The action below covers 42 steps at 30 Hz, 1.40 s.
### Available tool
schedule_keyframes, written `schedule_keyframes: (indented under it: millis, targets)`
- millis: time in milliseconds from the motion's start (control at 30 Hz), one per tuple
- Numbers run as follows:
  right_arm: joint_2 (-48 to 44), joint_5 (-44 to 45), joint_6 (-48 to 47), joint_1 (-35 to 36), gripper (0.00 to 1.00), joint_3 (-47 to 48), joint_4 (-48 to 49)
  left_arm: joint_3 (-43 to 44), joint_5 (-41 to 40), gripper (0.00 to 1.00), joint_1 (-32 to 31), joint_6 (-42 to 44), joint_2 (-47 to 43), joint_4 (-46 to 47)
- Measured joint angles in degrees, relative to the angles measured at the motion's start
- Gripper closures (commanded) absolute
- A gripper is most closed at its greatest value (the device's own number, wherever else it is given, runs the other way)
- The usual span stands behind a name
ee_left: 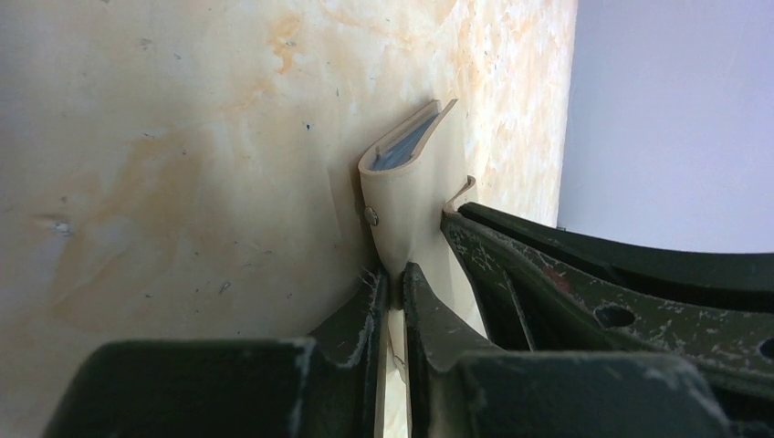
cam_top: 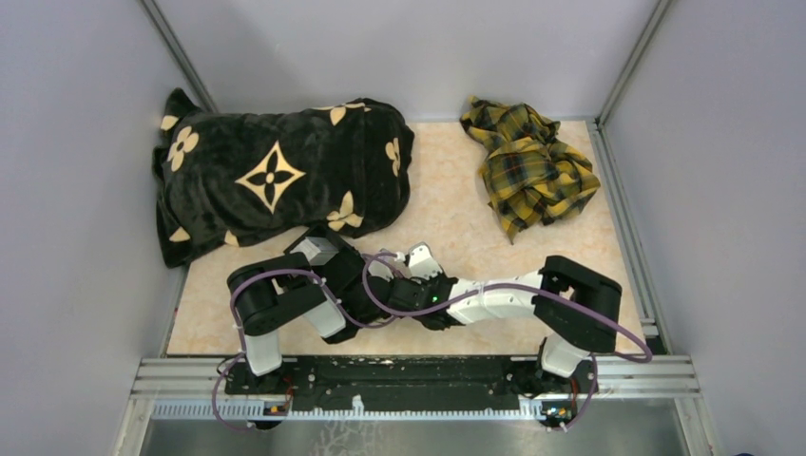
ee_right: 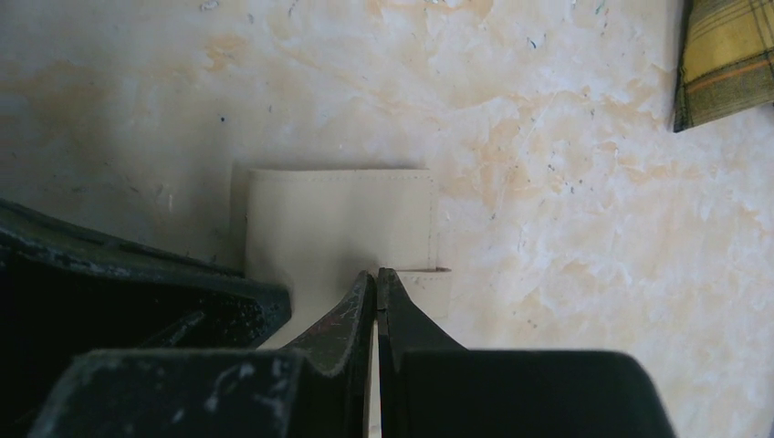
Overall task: Put the credit cards into the card holder
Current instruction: Close the card holder at the center of the board.
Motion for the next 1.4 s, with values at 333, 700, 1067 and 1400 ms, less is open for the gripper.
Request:
schedule_keyframes:
  millis: [333,700,1067,1400]
  targets:
    - [-0.02,-0.02,1.55,-0.83,0.99,-1.68,4.11,0.0,-0.11,0.87,-0.07,0.02,-0.02,-0.02]
    - [-4.17,-0.04,5.7,-1.22,0.6,-4.66,6.71,0.09,-0.74,0.84,-0.39,0.07,-0.5,-0.74]
    - [-9.81,-3.76,8.11,-1.62,0.58,-6.73,5.51,1.27,-1.2,0.77,-1.07,0.79,-3.13,-5.88]
    - [-19.06,-9.33,8.59,0.13,0.6,-7.69,5.16,6.45,-2.27,0.58,-1.64,5.6,-7.54,-18.88]
